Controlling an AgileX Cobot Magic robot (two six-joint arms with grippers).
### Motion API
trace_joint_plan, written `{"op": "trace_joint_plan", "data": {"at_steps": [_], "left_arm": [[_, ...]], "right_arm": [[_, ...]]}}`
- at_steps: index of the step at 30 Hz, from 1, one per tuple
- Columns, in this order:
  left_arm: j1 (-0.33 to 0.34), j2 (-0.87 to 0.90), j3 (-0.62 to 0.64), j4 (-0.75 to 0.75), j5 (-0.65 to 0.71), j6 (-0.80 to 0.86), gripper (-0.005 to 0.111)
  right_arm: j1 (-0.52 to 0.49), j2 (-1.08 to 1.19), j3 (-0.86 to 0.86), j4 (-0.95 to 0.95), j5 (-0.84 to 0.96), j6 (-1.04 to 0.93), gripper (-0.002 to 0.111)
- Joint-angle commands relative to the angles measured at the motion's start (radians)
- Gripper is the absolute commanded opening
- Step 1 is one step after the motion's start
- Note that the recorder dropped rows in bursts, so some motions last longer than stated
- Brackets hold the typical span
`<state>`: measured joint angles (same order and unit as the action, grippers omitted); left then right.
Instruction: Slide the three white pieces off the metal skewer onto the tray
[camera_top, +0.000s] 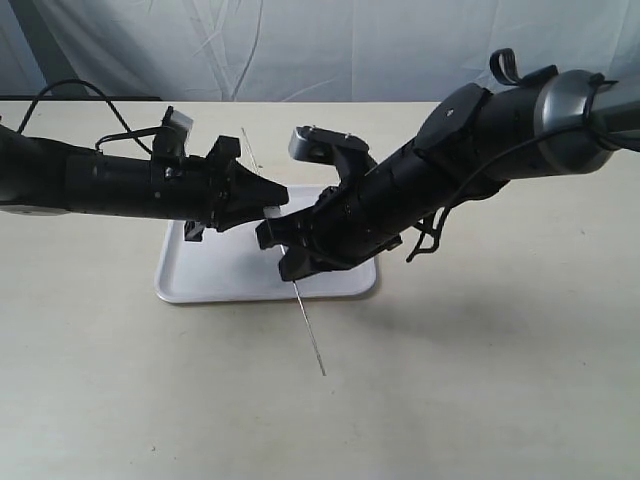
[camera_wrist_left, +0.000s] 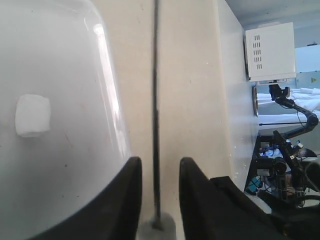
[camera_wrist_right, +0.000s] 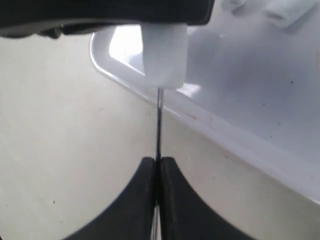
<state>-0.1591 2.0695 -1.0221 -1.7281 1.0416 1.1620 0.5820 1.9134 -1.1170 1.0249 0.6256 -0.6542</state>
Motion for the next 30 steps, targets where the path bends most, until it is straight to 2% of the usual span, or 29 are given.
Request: {"op": "trace_joint_plan", "data": {"at_steps": [1, 14, 24, 30], "left_arm": [[-0.002, 0.002, -0.004, -0.016, -0.019, 0.002, 0.026], [-0.002, 0.002, -0.004, 0.011, 0.050, 0.009, 0.026], [-0.002, 0.002, -0.004, 0.046, 0.043, 0.020, 0.026], [-0.002, 0.002, -0.004, 0.058, 0.006, 0.020, 0.036]], "right_arm": [[0.002, -0.003, -0.006, -0.075, 0.010, 0.057, -0.001], [0.002, -0.003, -0.006, -0.056, -0.109, 0.057, -0.001], [0.002, -0.003, -0.006, -0.049, -0.124, 0.057, -0.001], [0.002, -0.003, -0.006, -0.049, -0.139, 0.057, -0.001]]}}
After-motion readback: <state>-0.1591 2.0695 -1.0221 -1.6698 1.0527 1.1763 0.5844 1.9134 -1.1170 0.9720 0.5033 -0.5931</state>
